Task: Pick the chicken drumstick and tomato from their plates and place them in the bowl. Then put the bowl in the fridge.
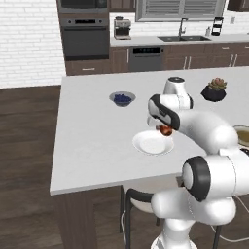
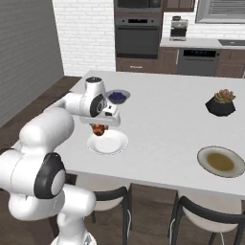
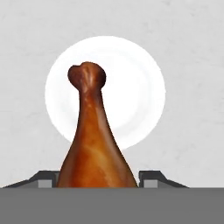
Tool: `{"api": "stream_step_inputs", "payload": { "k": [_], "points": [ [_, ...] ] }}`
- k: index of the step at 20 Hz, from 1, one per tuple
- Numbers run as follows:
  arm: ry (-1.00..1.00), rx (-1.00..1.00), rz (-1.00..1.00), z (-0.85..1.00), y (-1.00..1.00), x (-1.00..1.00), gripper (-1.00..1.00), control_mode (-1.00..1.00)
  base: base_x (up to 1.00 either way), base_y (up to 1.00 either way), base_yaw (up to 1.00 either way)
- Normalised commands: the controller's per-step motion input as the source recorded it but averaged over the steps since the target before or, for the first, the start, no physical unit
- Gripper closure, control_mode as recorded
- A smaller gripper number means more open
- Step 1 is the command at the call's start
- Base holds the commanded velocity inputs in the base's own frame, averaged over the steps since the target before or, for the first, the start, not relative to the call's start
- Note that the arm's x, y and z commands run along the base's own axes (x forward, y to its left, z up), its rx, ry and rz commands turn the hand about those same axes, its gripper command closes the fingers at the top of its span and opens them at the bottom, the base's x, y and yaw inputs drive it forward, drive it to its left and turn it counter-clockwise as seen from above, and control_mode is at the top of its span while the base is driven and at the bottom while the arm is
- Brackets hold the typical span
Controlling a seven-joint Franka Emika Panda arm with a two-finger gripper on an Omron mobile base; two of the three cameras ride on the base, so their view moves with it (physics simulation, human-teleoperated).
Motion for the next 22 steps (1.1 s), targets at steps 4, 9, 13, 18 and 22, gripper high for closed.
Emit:
{"api": "stream_step_inputs", "payload": {
  "k": [4, 9, 13, 18, 22],
  "points": [
    [0.00, 0.19, -0.52, 0.51, 0.01, -1.00, 1.00, -1.00, 0.00, 0.00, 0.00],
    [0.01, 0.06, -0.43, 0.42, 0.06, -1.00, 1.00, -1.00, 0.00, 0.00, 0.00],
    [0.06, -0.07, -0.23, 0.18, 0.09, -0.99, 1.00, -1.00, 0.00, 0.00, 0.00],
    [0.05, -0.15, -0.02, 0.00, 0.14, -0.98, 1.00, -1.00, 0.00, 0.00, 0.00],
    [0.16, -0.01, 0.31, 0.00, 0.12, -0.70, 1.00, -1.00, 0.00, 0.00, 0.00]
  ]
}}
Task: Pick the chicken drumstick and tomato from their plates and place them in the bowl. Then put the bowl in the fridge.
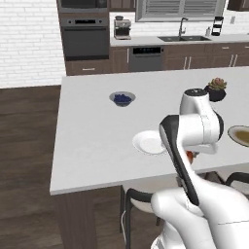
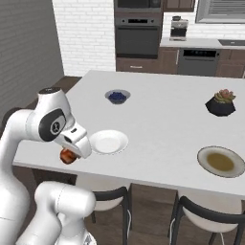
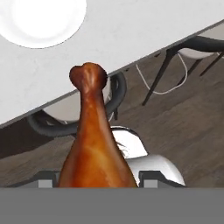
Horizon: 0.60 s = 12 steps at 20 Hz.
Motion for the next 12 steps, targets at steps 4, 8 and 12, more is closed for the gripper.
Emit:
{"api": "stream_step_inputs", "payload": {
  "k": [4, 8, 12],
  "points": [
    [0.06, 0.00, 0.31, 0.02, 0.09, -0.59, 1.00, -1.00, 0.00, 0.00, 0.00],
    [0.00, 0.00, 0.04, 0.01, 0.00, -0.03, 1.00, -1.00, 0.00, 0.00, 0.00],
    [0.00, 0.00, 0.00, 0.00, 0.00, 0.00, 1.00, -1.00, 0.00, 0.00, 0.00]
  ]
}}
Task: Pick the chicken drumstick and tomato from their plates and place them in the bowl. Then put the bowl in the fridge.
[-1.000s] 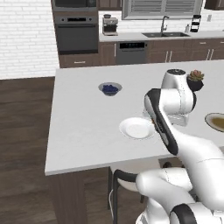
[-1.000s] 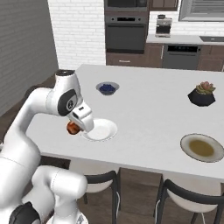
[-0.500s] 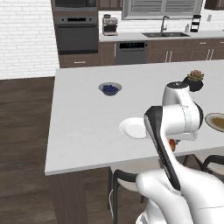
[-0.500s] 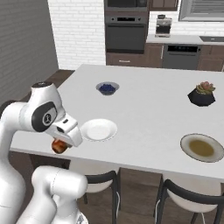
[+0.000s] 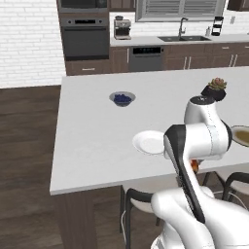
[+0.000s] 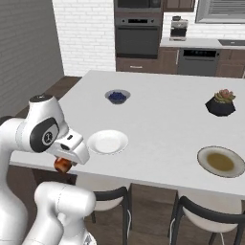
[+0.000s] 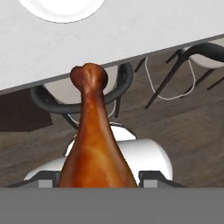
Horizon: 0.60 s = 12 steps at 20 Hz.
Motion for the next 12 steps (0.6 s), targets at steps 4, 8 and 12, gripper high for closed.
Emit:
{"api": "stream_step_inputs", "payload": {
  "k": [4, 8, 12],
  "points": [
    [0.00, 0.00, 0.00, 0.00, 0.00, 0.00, 1.00, -1.00, 0.00, 0.00, 0.00],
    [-0.01, 0.00, 0.00, 0.00, 0.00, -0.01, 1.00, 1.00, -0.18, -0.27, 0.00],
    [0.00, 0.00, 0.00, 0.00, 0.00, 0.00, 1.00, 1.00, -0.26, -0.67, 0.00]
  ]
}}
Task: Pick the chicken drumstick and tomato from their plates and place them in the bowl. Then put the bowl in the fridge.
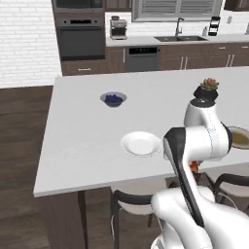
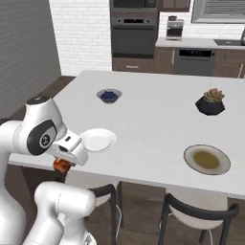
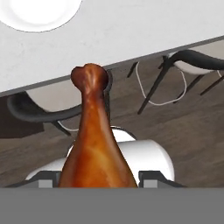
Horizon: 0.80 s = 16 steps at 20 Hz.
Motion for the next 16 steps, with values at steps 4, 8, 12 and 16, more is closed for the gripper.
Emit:
{"api": "stream_step_inputs", "payload": {
  "k": [4, 8, 12, 16],
  "points": [
    [0.00, 0.00, 0.00, 0.00, 0.00, 0.00, 1.00, 1.00, -0.29, -1.00, 0.00],
    [0.00, 0.00, 0.00, 0.00, 0.00, 0.00, 1.00, 1.00, -0.26, -1.00, 0.00],
    [0.00, 0.00, 0.00, 0.00, 0.00, 0.00, 1.00, 1.00, -0.04, -1.00, -0.01],
    [0.00, 0.00, 0.00, 0.00, 0.00, 0.00, 1.00, 1.00, 0.00, -1.00, 0.00]
  ]
}}
